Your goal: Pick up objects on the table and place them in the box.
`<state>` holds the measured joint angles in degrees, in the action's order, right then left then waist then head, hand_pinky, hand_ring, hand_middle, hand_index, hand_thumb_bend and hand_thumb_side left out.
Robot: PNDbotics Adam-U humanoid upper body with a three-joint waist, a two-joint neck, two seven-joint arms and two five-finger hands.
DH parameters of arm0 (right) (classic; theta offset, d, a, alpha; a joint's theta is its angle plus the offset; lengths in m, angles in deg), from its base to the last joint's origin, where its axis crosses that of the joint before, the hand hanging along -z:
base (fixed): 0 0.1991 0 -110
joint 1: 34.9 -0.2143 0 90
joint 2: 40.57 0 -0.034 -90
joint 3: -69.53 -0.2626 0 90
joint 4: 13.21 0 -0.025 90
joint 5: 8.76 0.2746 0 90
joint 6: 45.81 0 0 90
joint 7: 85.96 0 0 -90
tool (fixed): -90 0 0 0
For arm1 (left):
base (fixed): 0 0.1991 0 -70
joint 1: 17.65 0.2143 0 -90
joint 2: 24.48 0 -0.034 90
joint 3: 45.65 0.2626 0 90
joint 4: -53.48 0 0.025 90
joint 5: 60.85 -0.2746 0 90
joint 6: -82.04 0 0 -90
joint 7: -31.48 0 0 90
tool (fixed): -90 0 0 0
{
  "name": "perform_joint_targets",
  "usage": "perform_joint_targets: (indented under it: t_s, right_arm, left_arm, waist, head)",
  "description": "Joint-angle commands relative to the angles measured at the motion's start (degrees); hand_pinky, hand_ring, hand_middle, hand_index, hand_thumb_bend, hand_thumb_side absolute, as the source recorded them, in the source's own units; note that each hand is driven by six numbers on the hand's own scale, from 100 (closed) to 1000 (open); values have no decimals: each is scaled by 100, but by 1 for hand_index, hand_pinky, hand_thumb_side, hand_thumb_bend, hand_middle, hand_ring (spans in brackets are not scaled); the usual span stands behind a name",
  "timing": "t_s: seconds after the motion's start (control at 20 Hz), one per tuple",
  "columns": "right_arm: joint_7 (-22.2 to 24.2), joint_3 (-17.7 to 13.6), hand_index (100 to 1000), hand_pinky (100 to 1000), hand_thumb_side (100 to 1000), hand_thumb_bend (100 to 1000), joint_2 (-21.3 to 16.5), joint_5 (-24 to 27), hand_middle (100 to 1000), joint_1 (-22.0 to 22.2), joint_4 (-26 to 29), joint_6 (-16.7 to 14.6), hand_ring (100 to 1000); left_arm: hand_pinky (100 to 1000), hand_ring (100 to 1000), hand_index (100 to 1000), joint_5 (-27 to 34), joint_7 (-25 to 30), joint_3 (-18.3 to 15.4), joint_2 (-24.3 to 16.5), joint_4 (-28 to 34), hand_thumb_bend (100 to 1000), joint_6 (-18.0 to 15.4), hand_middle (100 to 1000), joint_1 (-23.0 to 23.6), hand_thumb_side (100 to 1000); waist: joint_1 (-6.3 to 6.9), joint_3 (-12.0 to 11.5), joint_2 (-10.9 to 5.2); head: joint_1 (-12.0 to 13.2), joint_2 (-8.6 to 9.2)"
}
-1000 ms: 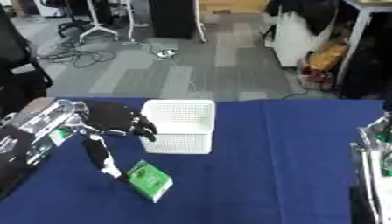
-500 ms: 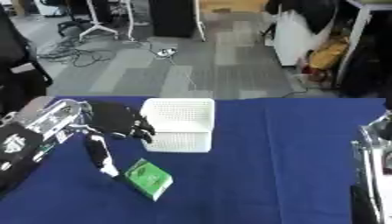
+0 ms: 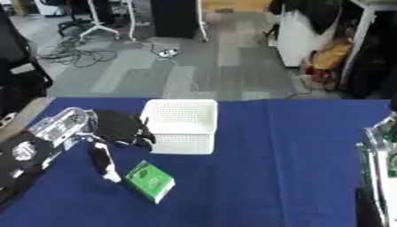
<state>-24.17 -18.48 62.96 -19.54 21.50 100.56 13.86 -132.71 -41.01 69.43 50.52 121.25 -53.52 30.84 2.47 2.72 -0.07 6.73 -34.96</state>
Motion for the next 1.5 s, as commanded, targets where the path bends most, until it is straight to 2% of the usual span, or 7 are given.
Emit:
perform_joint_targets:
  t_s: [0.05, 0.2, 0.35, 0.5, 0.8, 1.0, 1.5]
  right_arm:
    - [21, 6, 421, 190, 1000, 184, -2, -1, 224, -83, 83, 10, 247]
    - [29, 6, 421, 189, 1000, 181, 0, 4, 224, -86, 83, 19, 247]
    - [35, 6, 421, 190, 1000, 183, 6, 7, 224, -92, 83, 19, 247]
    - [37, 7, 420, 190, 1000, 182, 11, 8, 224, -94, 83, 16, 247]
    - [37, 8, 420, 190, 1000, 181, 18, 7, 224, -100, 83, 14, 247]
    - [39, 10, 420, 190, 1000, 181, 25, 9, 224, -103, 83, 15, 247]
    - [38, 14, 420, 190, 1000, 183, 42, 13, 224, -117, 83, 6, 247]
  left_arm:
    - [739, 809, 860, -153, 43, -168, 6, -92, 400, -97, 842, -49, 866]
    - [624, 734, 833, -256, -179, -193, 106, -182, 381, 23, 788, -40, 843]
    - [597, 705, 820, -357, -395, -216, 194, -281, 381, 115, 753, -28, 839]
    - [522, 636, 805, -439, -571, -230, 258, -361, 382, 181, 699, -22, 833]
    - [477, 586, 795, -551, -756, -276, 355, -565, 390, 257, 651, -18, 827]
    - [476, 585, 804, -678, -818, -311, 421, -702, 419, 223, 648, -37, 810]
    - [487, 591, 798, -1068, -1066, -402, 558, -1028, 422, 202, 651, -36, 815]
  waist:
    - [-12, 10, -43]
    - [-15, 11, -39]
    - [-20, 15, -36]
    - [-20, 18, -32]
    - [-24, 23, -27]
    - [-27, 28, -24]
    - [-31, 42, -13]
  head:
    - [32, 8]
    - [35, 0]
    - [35, 1]
    - [37, -4]
    - [38, -8]
    - [40, -5]
    - [39, -8]
